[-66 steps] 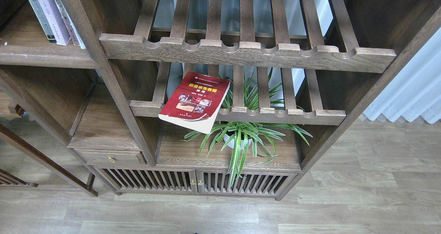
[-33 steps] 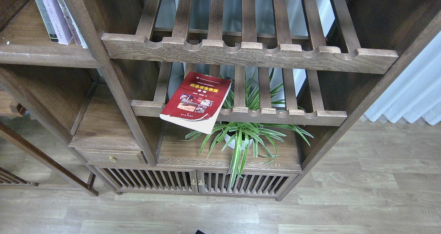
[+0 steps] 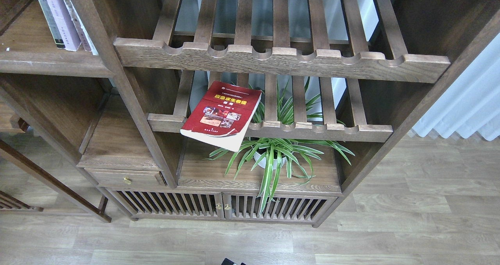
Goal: Organize books on shelf
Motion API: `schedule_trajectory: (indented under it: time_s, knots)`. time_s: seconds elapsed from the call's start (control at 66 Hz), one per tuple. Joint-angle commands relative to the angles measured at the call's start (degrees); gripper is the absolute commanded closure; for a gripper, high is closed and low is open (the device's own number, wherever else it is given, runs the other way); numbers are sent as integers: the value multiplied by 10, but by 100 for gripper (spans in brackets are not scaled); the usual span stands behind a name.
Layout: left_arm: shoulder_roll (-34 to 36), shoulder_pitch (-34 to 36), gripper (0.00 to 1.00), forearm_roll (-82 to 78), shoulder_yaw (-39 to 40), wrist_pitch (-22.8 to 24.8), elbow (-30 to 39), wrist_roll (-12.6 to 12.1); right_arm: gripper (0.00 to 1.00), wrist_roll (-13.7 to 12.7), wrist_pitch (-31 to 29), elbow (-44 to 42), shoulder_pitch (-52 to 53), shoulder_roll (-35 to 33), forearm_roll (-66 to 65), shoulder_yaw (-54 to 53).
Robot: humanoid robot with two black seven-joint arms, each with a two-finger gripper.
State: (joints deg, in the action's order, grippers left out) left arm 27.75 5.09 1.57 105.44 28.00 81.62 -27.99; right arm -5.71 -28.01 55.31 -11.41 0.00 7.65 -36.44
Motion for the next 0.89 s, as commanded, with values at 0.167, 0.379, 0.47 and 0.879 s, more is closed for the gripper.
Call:
schedule_trajectory:
  time_s: [0.167, 0.379, 0.47, 0.879]
  knots:
    - [-55, -74, 0, -2, -9, 0, -16, 0, 1, 10, 0, 3, 24, 0, 40, -8]
    - [-100, -104, 0, -2, -29, 0, -51, 0, 1, 10, 0, -6, 87, 0, 39, -10]
    - [-118, -108, 0, -1, -30, 0, -68, 0, 1, 10, 0, -6, 102, 0, 40, -11]
    - [-155, -118, 0, 19, -30, 0, -134, 0, 1, 34, 0, -10, 153, 0, 40, -30]
